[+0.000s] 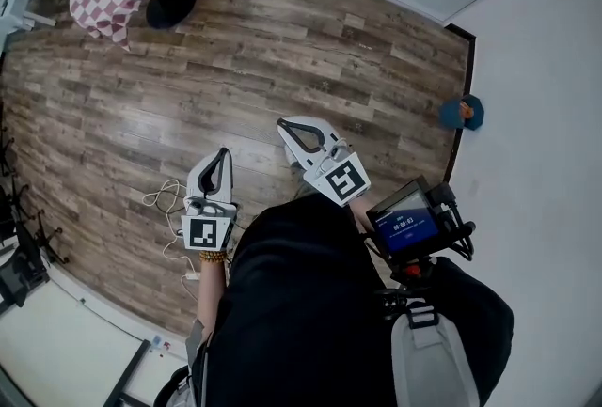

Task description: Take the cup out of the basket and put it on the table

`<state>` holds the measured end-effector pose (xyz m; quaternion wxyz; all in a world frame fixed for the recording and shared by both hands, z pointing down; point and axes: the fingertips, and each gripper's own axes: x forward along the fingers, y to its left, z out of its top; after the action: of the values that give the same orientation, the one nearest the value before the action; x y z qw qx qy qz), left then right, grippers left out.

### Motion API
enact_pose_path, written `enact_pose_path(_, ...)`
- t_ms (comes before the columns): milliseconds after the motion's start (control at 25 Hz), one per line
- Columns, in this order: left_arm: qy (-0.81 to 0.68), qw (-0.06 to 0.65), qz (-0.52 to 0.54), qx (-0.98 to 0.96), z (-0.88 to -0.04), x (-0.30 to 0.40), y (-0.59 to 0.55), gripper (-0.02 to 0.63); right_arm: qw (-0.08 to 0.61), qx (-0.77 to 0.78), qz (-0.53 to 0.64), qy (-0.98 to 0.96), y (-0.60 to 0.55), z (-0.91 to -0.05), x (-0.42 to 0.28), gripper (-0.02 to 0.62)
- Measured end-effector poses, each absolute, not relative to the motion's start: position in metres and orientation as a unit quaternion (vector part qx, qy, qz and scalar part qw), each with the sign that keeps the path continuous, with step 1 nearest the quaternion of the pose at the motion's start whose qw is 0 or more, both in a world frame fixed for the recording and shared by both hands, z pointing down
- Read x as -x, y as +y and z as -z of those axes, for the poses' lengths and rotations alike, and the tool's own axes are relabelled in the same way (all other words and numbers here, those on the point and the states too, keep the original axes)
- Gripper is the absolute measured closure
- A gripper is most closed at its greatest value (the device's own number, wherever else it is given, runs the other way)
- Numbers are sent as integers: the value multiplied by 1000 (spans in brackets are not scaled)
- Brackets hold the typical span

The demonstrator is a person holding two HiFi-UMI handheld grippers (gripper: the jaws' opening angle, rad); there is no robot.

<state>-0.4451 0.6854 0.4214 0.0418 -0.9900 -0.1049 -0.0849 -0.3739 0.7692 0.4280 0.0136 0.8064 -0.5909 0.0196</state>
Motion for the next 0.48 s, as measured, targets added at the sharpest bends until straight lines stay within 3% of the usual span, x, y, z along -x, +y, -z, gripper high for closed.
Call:
enact_pose_path(200,-102,44,102,989,-430,402,696,601,-21,-814,-30,-579,781,-431,329,586)
enact_pose_path(480,-65,23,98,993,-423,375,666,601,-17,-798,-33,-602,746,-429,302,586)
